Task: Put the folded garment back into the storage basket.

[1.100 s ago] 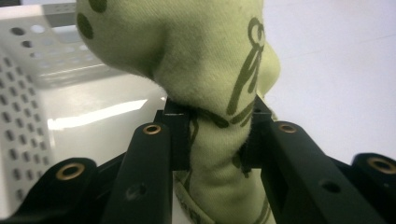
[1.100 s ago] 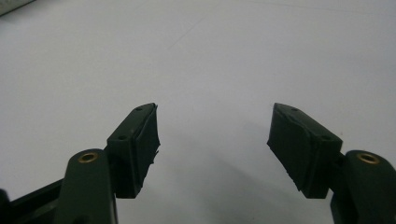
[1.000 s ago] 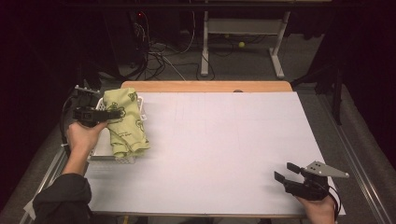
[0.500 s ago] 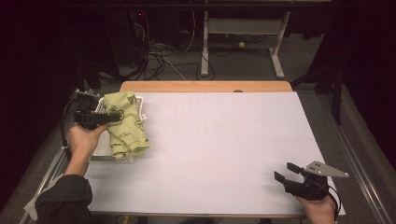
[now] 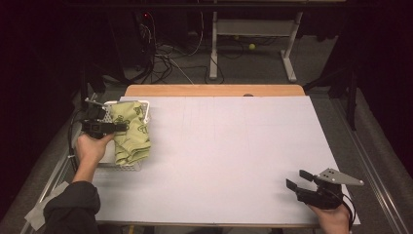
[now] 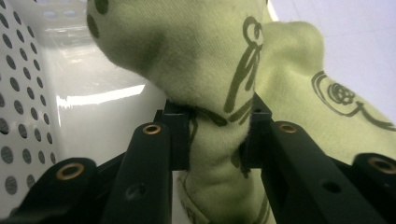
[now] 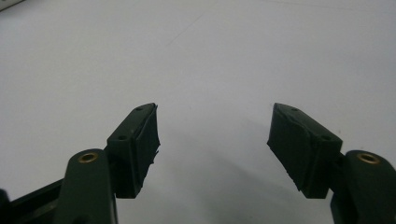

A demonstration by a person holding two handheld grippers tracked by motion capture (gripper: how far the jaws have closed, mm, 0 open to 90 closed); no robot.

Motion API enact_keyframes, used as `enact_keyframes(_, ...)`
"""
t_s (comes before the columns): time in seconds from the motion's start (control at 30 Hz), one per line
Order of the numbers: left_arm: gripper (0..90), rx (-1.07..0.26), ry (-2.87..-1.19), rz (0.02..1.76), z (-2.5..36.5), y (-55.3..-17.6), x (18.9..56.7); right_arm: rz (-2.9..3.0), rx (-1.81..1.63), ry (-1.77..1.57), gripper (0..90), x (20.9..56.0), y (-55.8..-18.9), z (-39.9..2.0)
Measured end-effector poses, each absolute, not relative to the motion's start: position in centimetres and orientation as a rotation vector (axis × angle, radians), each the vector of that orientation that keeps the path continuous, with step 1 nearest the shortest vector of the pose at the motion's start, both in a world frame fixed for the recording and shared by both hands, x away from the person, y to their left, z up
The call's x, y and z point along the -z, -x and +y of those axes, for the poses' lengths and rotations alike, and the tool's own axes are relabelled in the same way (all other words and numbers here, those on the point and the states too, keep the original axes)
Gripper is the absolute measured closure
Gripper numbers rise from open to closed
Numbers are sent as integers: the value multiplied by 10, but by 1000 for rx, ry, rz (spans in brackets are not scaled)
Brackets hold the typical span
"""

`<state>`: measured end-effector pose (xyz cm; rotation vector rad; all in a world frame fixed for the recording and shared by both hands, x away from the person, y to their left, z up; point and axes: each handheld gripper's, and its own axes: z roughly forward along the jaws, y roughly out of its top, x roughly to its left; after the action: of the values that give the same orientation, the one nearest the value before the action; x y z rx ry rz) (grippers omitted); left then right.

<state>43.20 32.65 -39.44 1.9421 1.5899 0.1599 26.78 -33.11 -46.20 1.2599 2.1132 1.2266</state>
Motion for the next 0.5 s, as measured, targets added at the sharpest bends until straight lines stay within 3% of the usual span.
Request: enact_keyframes(0.5, 673, -162, -2013, 1624, 323, -446, 413, 2118, -1223, -1272, 336, 463, -269, -331)
